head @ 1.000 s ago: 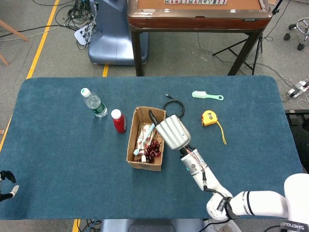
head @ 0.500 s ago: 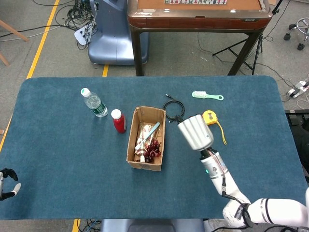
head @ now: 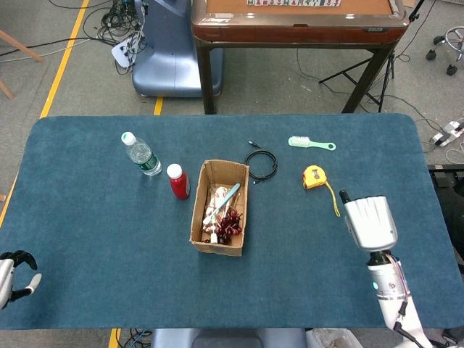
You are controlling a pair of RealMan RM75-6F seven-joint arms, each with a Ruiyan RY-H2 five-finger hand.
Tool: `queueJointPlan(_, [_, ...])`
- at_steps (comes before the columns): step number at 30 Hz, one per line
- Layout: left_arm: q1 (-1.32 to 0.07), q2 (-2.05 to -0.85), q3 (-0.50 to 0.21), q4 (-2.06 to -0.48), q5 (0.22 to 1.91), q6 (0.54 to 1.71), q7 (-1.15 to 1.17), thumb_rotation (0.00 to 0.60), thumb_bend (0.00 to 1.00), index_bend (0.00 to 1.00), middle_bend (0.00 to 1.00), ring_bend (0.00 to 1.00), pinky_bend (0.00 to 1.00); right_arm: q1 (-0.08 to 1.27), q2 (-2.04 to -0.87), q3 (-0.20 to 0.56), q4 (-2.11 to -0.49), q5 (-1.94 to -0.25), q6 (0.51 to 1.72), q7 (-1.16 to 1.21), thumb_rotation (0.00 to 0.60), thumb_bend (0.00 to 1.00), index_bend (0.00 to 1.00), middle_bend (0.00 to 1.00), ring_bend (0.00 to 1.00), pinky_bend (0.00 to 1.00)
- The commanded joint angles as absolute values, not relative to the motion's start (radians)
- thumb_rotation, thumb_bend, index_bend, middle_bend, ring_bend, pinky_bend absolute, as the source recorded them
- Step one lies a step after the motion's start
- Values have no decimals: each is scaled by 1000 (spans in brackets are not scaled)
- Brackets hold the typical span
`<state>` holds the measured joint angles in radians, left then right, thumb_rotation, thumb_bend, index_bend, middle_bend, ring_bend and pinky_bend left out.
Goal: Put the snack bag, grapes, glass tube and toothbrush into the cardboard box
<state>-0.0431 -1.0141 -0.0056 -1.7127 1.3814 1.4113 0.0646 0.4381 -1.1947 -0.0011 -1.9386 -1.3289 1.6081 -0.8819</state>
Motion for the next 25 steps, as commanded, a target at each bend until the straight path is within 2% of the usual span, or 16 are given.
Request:
queueJointPlan(1, [-41, -1015, -7, -1715, 1389, 1420, 60, 600, 280, 550, 462, 377, 650, 382, -1181, -32, -1908, -1370, 1634, -796, 600, 0, 515, 841, 834, 922])
queueJointPlan(3, [-38, -1018, -8, -1708, 1412, 1439, 37, 600, 280, 549, 462, 376, 650, 353, -1184, -44, -1872, -1386, 1639, -731, 600, 0, 510, 741, 749, 868])
queueJointPlan(5, [-34, -1028, -13, -1690, 1440, 1466, 10, 600, 279, 549, 462, 376, 650, 325, -1194, -51, -1826, -1405, 1644, -643, 600, 0, 462, 617, 632, 797])
queueJointPlan(9, [-25, -1051, -20, -1649, 1493, 1524, -38, 600, 279, 532, 456, 367, 650, 273, -1219, -57, -1717, -1449, 1673, -479, 600, 0, 344, 389, 373, 539])
queueJointPlan(12, [-21, -1066, -24, -1622, 1525, 1560, -69, 600, 279, 500, 438, 365, 647, 234, -1248, -49, -1622, -1482, 1716, -356, 600, 0, 340, 308, 276, 409])
queueJointPlan(17, [-18, -1078, -28, -1601, 1541, 1582, -89, 600, 279, 459, 430, 365, 645, 181, -1266, -37, -1518, -1488, 1740, -210, 600, 0, 340, 276, 248, 380])
queueJointPlan(25, [-31, -1075, -26, -1605, 1530, 1546, -79, 600, 279, 448, 429, 365, 645, 147, -1215, -18, -1541, -1484, 1712, -182, 600, 0, 340, 278, 248, 380])
